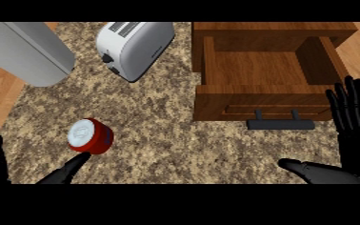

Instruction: Pick up the can, place it into the drawer and close the drawer

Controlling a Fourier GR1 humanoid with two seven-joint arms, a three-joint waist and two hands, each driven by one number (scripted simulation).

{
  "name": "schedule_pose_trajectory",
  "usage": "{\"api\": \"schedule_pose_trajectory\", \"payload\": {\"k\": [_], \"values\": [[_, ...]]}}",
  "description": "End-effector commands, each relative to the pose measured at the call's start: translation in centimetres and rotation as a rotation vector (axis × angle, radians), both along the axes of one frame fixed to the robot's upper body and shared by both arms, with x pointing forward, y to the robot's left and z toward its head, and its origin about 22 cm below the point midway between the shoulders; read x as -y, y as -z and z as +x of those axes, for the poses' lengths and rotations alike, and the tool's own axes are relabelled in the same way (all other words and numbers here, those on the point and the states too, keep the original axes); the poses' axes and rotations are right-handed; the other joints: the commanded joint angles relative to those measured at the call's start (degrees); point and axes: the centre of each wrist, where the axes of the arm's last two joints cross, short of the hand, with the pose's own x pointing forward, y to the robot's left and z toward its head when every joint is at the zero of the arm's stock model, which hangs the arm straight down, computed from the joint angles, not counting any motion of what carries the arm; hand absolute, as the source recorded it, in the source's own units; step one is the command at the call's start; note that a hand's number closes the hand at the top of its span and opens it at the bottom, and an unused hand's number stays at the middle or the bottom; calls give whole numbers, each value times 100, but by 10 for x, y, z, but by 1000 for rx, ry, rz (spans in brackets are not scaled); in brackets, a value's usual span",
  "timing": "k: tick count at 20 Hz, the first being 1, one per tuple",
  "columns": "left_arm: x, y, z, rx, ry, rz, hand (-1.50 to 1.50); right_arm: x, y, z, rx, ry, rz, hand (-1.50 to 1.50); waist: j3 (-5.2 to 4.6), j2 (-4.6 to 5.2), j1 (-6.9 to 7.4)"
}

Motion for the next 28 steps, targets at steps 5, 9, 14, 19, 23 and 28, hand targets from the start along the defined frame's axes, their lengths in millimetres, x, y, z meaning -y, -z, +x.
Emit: {"api": "schedule_pose_trajectory", "payload": {"k": [5,9,14,19,23,28], "values": [[15,37,26,-65,8,-36,-150,13,-7,5,6,7,-16,-150,-4,3,-10],[33,61,20,-99,-6,-9,-150,11,-20,-11,8,16,-13,-150,-6,-3,-10],[23,98,25,-133,-55,-32,-150,26,-1,-15,34,17,-20,-150,-7,-2,-5],[25,117,41,-144,-59,-40,-150,12,-10,-21,6,18,-12,-150,-5,1,-11],[11,132,26,-150,-92,-52,-150,33,-20,-18,21,23,-32,-150,-4,-1,3],[-17,161,35,-159,-106,-81,-150,4,-38,-35,25,24,-11,-150,-7,-1,-5]]}}
